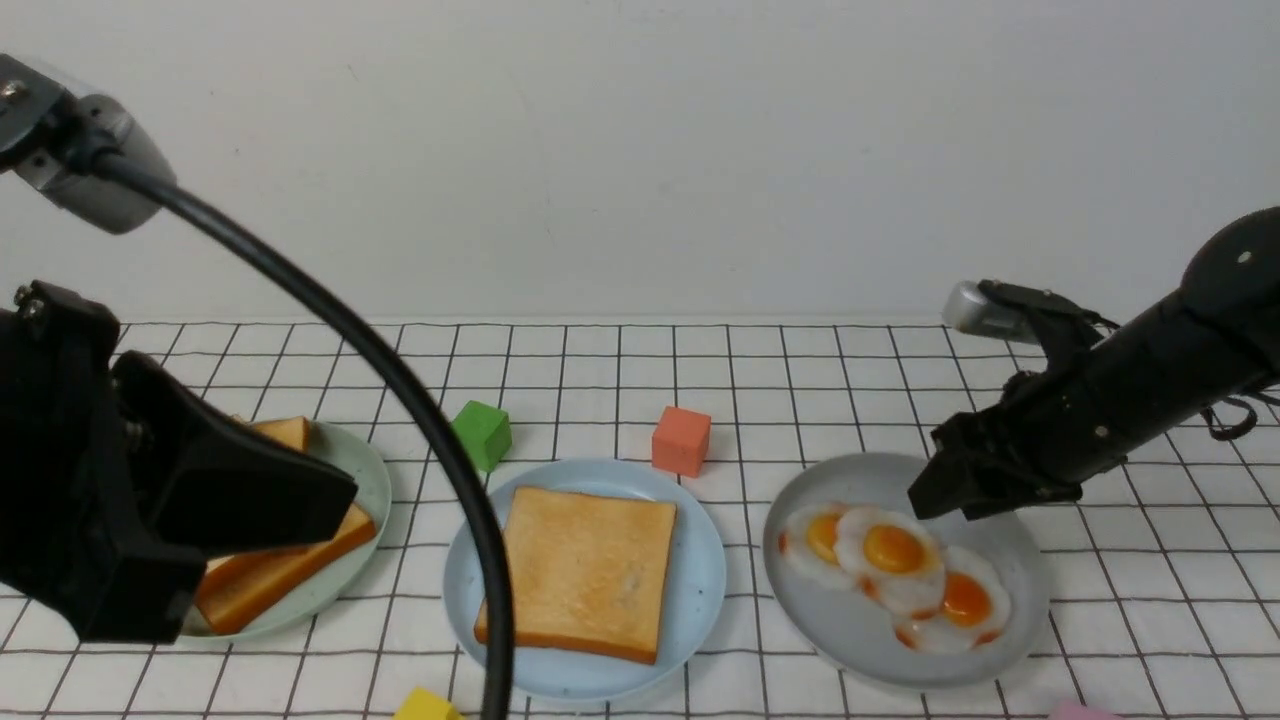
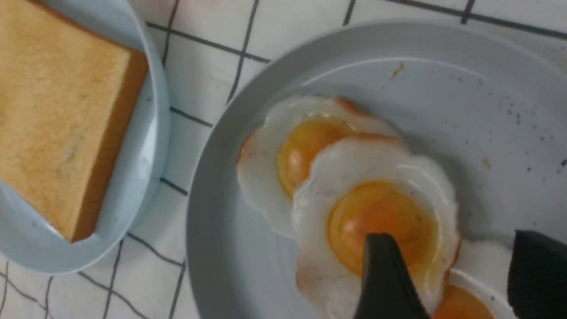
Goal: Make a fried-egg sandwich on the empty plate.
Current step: Use the right arm to grab a fried egg
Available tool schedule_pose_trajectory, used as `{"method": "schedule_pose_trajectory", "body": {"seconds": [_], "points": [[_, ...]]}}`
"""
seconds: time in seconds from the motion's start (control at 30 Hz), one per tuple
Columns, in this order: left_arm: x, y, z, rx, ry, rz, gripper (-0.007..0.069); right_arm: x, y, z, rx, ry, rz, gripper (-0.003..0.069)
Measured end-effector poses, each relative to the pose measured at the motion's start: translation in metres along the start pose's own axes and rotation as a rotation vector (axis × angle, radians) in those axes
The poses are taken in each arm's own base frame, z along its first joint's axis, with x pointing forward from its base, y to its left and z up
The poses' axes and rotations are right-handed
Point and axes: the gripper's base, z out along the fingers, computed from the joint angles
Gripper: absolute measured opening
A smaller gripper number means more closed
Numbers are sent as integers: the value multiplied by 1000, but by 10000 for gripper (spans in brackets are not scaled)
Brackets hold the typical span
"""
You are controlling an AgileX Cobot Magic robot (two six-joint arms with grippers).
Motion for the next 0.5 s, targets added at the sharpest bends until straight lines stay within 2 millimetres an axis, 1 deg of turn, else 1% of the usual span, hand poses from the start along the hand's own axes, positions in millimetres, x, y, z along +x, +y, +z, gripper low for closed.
{"method": "schedule_pose_trajectory", "body": {"seconds": [0.13,0.2,0.27,0.3,0.4,0.47,0.5], "points": [[0,0,0,4,-3,-3,-13,4,-11,27,-35,29,17,391],[0,0,0,5,-3,-3,-13,4,-13,33,-49,29,31,381],[0,0,0,5,-3,-10,-13,4,-13,36,-69,36,40,349],[0,0,0,5,-3,-11,-13,3,-13,35,-70,34,40,345],[0,0,0,5,-3,-17,-13,4,-14,36,-75,35,46,267],[0,0,0,5,-3,-18,-13,3,-14,36,-72,35,44,173],[0,0,0,5,-3,-18,-13,3,-14,36,-71,33,44,154]]}}
